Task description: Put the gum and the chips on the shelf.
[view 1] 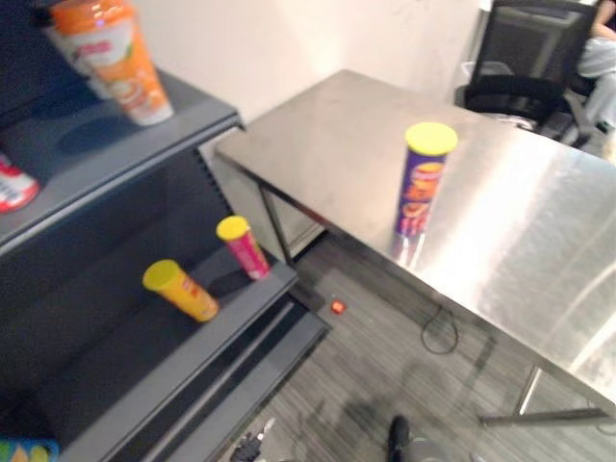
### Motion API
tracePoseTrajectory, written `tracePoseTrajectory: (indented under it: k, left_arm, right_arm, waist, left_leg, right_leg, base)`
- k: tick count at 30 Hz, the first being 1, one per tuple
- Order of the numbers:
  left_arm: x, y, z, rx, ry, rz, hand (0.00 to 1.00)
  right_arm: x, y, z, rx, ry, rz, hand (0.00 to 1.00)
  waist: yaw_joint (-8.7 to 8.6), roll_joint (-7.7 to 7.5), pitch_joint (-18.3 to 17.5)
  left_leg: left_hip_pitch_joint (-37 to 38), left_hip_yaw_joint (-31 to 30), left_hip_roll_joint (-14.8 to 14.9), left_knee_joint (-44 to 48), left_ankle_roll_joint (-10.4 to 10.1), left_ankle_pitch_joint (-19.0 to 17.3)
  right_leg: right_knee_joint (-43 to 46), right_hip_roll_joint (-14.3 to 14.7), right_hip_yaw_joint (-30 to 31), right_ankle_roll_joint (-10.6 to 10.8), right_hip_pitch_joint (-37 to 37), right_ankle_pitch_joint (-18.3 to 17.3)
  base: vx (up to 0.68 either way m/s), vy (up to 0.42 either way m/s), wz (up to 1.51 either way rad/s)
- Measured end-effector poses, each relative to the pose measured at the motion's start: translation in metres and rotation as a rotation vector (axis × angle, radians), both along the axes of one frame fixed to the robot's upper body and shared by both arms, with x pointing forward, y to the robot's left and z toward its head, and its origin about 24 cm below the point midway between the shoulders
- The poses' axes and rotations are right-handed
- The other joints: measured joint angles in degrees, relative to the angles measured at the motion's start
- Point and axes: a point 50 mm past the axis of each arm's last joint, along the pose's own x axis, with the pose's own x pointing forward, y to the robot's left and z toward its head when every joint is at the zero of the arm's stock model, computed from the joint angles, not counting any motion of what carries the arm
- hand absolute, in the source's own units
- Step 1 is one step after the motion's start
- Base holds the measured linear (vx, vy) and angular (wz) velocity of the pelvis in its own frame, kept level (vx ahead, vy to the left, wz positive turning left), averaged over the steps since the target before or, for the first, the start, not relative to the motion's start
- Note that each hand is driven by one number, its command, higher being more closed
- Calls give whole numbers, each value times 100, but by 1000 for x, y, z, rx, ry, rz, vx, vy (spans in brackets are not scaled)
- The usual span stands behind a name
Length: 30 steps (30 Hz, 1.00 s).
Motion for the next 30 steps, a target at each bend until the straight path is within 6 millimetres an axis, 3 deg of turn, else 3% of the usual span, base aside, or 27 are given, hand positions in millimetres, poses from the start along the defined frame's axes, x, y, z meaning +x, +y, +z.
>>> tracePoseTrajectory:
  k: [1, 2, 3, 6, 7, 8, 11, 16, 25, 30]
  left_arm:
    - [1, -2, 0, -8, -10, 15, 0]
    - [2, -7, -1, -23, -14, 18, 0]
    - [1, -11, -1, -30, -9, 4, 0]
    - [2, -13, -1, -28, -11, -19, 0]
    - [2, -14, -1, -29, -12, -16, 0]
    - [2, -12, -1, -17, -12, -25, 0]
    - [1, -6, 0, 14, -5, -52, 0]
    - [-2, -5, -1, 30, 19, -104, 0]
    - [-5, -2, -2, 35, 32, -100, 0]
    - [-9, 1, -2, 42, 42, -83, 0]
  right_arm:
    - [0, -3, 1, -9, 0, -4, 0]
    - [0, -11, 3, -28, -1, -12, 0]
    - [0, -17, 5, -45, -1, -21, 0]
    - [3, -17, 5, -44, -7, -19, 0]
    - [3, -17, 5, -45, -9, -21, 0]
    - [3, -12, 3, -31, -8, -22, 0]
    - [-3, -6, 1, -15, 3, -31, 0]
    - [1, -3, 1, -2, -16, -49, 0]
    - [1, -5, 0, 25, -33, -176, 0]
    - [-4, -15, 2, 12, -65, -369, 0]
  waist:
    - [7, -78, 38]
    - [14, -12, 36]
    - [17, 74, 3]
    - [21, 118, -9]
    - [47, 144, -26]
    - [37, 137, -109]
    - [7, -31, -166]
    - [16, 48, -279]
    - [51, -22, -353]
    - [122, -47, -404]
  left_leg:
    - [-262, -737, -153, 169, 33, 0]
    - [-320, -1522, -517, -145, -111, -114]
    - [-301, -2078, -830, -726, -119, -176]
    - [-314, -2695, -1075, -1737, -117, -161]
    - [-310, -2881, -1123, -1896, -210, -13]
    - [-281, -2792, -1233, -1949, -164, -106]
    - [-115, -2621, -1549, -2116, -55, -175]
    - [110, -2485, -1792, -2220, 68, -216]
    - [299, -2521, -1794, -2228, 69, -225]
    - [394, -2499, -1719, -2346, 73, -384]
  right_leg:
    - [-14, -67, 164, -8, 1, 7]
    - [-60, -131, 394, 13, -3, 22]
    - [-164, -141, 600, 60, 7, 101]
    - [-313, -94, 815, 203, 5, 194]
    - [-392, -45, 921, 275, -2, 258]
    - [-620, -83, 1038, 382, 133, 343]
    - [-926, -332, 1234, 433, 279, 620]
    - [-1030, -450, 1448, 495, 296, 663]
    - [-1031, -391, 1519, 493, 308, 665]
    - [-1053, -291, 1549, 494, 296, 666]
  base:
    - [-20, -52, -75]
    - [15, 103, -93]
    - [22, 115, -85]
    - [-6, 175, -56]
    - [11, 174, -45]
    - [91, 245, -39]
    - [124, 220, -19]
    - [148, 121, -23]
    - [61, -17, -20]
    - [-87, -54, -10]
